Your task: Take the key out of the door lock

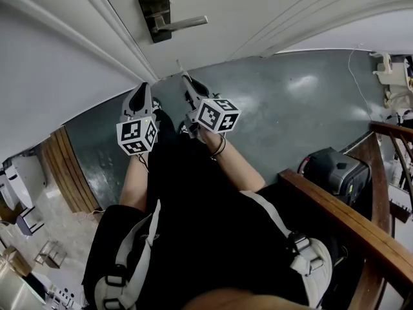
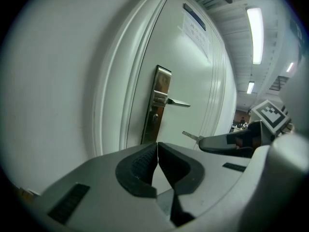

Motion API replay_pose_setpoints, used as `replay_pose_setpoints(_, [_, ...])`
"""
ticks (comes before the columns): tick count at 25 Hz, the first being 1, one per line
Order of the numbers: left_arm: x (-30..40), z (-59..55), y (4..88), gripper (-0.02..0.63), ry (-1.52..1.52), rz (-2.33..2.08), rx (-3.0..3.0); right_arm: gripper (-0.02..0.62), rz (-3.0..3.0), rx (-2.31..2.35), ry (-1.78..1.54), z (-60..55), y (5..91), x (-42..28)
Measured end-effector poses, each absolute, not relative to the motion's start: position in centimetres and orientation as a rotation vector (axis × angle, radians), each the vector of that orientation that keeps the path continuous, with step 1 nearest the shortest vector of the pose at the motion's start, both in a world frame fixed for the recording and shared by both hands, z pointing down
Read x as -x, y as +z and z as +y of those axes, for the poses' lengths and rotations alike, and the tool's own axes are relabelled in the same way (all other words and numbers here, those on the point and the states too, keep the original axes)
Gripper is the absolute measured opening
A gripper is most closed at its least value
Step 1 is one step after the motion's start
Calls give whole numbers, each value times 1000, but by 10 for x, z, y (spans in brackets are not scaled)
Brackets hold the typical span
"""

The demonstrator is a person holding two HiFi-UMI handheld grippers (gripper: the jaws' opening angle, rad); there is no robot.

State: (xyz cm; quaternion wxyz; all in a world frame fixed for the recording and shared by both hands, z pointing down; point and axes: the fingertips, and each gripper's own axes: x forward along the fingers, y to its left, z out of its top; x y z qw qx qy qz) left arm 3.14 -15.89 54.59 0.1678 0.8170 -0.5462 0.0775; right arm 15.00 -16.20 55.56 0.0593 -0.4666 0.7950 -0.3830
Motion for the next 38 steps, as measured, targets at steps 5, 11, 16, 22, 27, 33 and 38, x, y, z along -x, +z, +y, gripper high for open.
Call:
replay_pose_setpoints(5, [-32,-148,550,23,226,-1525,-2303,29,2564,1526,-1027,-144,561,-162])
replay_pose_setpoints(11, [-24,-144,549,24,256,-1506,-2320,31,2749,1631,-825,-134,561,-161])
replay_pose_setpoints(16, [-9,-142,547,23,243,-1495,-2306,31,2862,1676,-699,-132,556,-144])
replay_pose_setpoints(22, [27,-145,541,24,231,-1487,-2289,31,2938,1655,-626,-139,550,-97])
replay_pose_setpoints(27, [61,-141,539,23,224,-1496,-2255,31,2954,1627,-582,-146,535,-54])
replay_pose_setpoints(33, [92,-142,519,23,190,-1539,-2252,31,2970,1620,-465,-156,512,-23])
replay_pose_setpoints(38, [103,-149,480,23,108,-1584,-2308,31,2936,1622,-342,-167,478,-10])
